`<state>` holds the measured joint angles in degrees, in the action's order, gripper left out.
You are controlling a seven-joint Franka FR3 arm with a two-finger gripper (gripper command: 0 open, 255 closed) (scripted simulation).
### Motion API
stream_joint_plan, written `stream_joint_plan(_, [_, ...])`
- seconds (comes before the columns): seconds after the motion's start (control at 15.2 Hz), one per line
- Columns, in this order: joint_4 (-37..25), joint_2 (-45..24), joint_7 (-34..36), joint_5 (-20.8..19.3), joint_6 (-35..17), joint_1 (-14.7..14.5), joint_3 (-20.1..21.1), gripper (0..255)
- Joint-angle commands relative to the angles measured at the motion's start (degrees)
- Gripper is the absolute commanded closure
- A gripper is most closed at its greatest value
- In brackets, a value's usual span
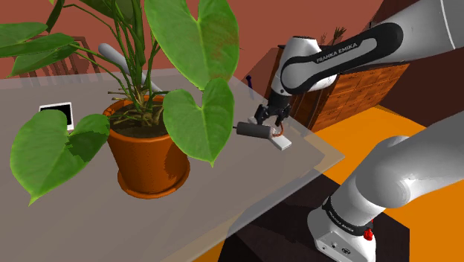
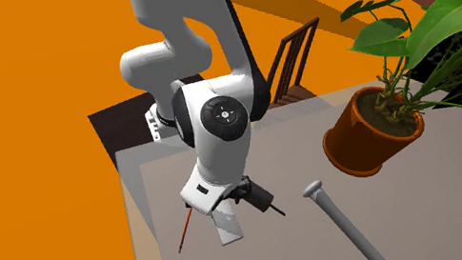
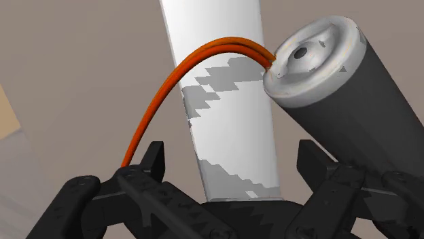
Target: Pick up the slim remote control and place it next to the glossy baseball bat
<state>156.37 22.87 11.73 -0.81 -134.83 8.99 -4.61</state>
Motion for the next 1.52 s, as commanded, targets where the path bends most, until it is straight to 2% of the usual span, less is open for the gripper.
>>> stream_joint_plan(0.0, [1.33,-2.19,0.01,0.13,-2.35,-0.25,0.09,0])
stream_joint_plan(0.53, [1.33,-2.19,0.02,0.12,-2.35,-0.27,0.07,0])
stream_joint_plan(0.59, [1.41,-2.07,0.01,0.10,-2.31,-0.26,0.07,255])
stream_joint_plan(1.19, [1.33,-2.19,0.01,0.12,-2.35,-0.27,0.08,255])
stream_joint_plan(1.45, [-0.03,0.45,0.20,-0.02,1.66,-0.18,0.22,255])
